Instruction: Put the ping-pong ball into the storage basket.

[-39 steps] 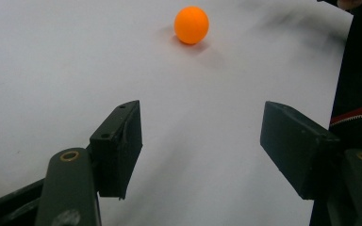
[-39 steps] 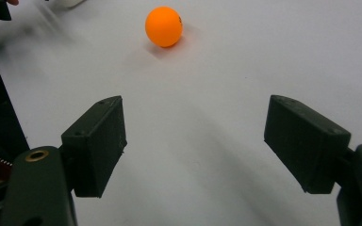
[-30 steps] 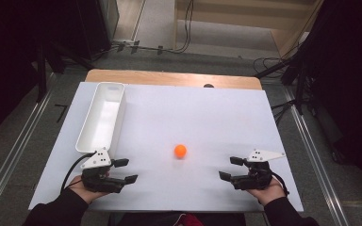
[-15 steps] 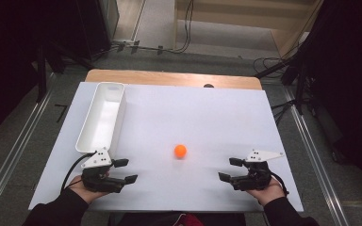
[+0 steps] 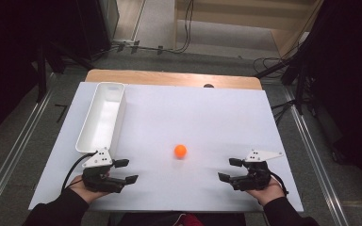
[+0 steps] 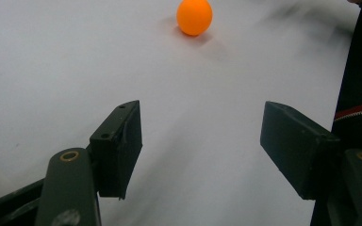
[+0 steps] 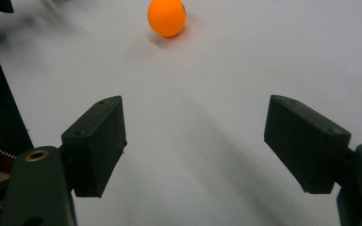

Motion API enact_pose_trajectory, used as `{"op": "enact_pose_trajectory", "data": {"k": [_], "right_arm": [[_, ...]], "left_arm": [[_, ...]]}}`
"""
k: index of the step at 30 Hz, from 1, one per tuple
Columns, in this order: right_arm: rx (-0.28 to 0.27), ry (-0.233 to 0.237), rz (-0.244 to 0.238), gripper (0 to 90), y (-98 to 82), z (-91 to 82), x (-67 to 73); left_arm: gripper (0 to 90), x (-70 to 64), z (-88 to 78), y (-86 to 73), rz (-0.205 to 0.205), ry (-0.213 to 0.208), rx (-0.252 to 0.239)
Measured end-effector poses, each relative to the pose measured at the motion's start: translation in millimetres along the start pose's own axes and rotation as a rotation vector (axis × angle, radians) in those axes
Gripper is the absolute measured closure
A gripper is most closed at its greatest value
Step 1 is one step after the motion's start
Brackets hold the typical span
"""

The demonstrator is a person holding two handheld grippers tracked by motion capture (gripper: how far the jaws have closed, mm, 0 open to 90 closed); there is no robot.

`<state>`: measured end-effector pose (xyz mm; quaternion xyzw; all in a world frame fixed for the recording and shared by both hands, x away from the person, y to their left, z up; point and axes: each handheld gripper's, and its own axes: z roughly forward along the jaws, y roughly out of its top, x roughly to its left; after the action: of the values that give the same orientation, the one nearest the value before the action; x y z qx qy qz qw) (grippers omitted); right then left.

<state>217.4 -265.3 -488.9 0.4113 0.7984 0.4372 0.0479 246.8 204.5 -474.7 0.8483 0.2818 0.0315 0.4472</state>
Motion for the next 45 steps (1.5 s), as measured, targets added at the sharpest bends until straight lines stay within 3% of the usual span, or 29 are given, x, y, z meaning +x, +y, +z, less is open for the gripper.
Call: {"op": "enact_pose_trajectory", "data": {"k": [10, 17, 26, 31, 45], "right_arm": [[-0.002, 0.001, -0.004, 20.0, -0.2, 0.3, -0.2], [0.006, 0.004, -0.004, 20.1, -0.4, 0.9, 0.2], [0.013, 0.006, -0.002, 20.0, -0.4, 1.1, 0.1], [0.011, 0.006, -0.001, 20.1, -0.5, 1.4, 0.1], [0.015, -0.001, -0.003, 20.0, -1.0, 2.2, 0.0]], "left_arm": [[27.7, -1.2, 1.8, 1.7, 0.005, -0.001, 0.012], [23.9, -2.8, 2.2, 6.0, 0.000, -0.032, 0.021], [0.0, -8.4, 7.8, 13.1, 0.000, -0.059, 0.032], [0.0, -9.5, 9.7, 14.0, -0.004, -0.067, 0.035], [0.0, -12.5, 13.5, 24.3, -0.011, -0.032, 0.012]]}}
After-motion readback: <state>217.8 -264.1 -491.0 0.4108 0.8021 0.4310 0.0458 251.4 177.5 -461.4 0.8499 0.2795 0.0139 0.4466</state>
